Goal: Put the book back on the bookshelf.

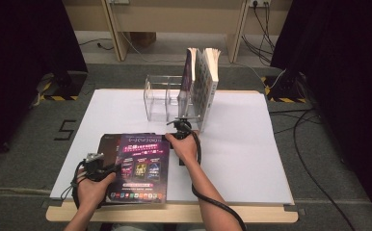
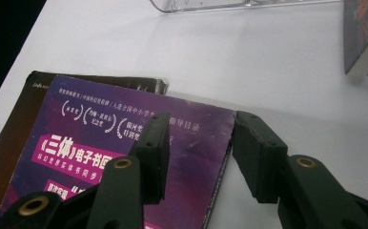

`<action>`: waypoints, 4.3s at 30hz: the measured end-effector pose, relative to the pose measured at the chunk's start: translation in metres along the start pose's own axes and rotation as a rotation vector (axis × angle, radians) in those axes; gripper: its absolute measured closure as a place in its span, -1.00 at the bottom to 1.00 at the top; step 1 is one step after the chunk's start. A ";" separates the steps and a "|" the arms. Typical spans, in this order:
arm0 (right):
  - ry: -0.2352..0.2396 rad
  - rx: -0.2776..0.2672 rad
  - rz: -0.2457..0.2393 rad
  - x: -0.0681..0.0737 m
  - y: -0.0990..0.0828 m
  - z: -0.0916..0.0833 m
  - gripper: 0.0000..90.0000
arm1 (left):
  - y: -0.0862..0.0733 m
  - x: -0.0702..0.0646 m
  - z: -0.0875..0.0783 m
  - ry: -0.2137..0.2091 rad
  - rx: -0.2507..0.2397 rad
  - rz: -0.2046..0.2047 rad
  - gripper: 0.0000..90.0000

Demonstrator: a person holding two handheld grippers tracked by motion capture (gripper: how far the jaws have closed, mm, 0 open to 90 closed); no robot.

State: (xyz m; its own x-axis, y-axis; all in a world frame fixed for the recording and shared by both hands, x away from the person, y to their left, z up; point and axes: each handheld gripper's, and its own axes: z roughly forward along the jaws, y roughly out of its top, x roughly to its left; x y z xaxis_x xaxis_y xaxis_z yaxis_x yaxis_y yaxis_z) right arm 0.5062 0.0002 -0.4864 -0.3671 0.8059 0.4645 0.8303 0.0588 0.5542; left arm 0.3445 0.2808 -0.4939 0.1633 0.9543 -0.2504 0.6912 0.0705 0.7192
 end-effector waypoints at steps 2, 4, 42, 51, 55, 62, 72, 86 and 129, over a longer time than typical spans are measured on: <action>-0.027 0.013 -0.046 0.004 0.002 0.001 0.23 | -0.002 -0.001 0.000 0.006 -0.010 0.006 0.49; -0.054 -0.020 -0.063 0.007 0.002 0.002 0.21 | -0.002 -0.001 0.000 0.008 -0.012 0.007 0.49; 0.044 0.001 0.051 0.005 -0.009 0.000 0.32 | -0.001 -0.003 0.000 0.024 -0.008 0.013 0.50; 0.008 0.005 0.013 0.010 -0.011 -0.009 0.58 | -0.001 -0.004 -0.001 0.030 -0.006 0.025 0.51; 0.040 -0.014 0.003 0.015 -0.010 -0.018 0.73 | -0.001 -0.003 -0.002 0.037 -0.006 0.031 0.52; 0.042 -0.003 -0.023 0.020 -0.008 -0.019 0.71 | -0.001 -0.003 -0.002 0.035 -0.009 0.028 0.52; 0.128 -0.028 0.048 0.021 -0.006 -0.029 0.84 | -0.004 0.009 -0.003 -0.051 -0.025 -0.046 0.46; 0.127 -0.179 -0.022 0.042 0.004 -0.069 0.89 | 0.000 0.011 -0.013 -0.043 -0.097 -0.087 0.32; 0.020 -0.550 -0.144 0.057 0.033 -0.169 0.89 | 0.002 0.010 -0.015 -0.043 -0.168 -0.054 0.26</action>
State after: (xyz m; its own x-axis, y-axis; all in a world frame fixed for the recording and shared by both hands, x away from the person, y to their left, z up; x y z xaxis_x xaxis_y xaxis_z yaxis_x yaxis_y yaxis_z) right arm 0.4419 -0.0511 -0.3247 -0.4727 0.8009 0.3676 0.4328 -0.1524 0.8885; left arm 0.3365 0.2945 -0.4855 0.1619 0.9347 -0.3164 0.5726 0.1721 0.8016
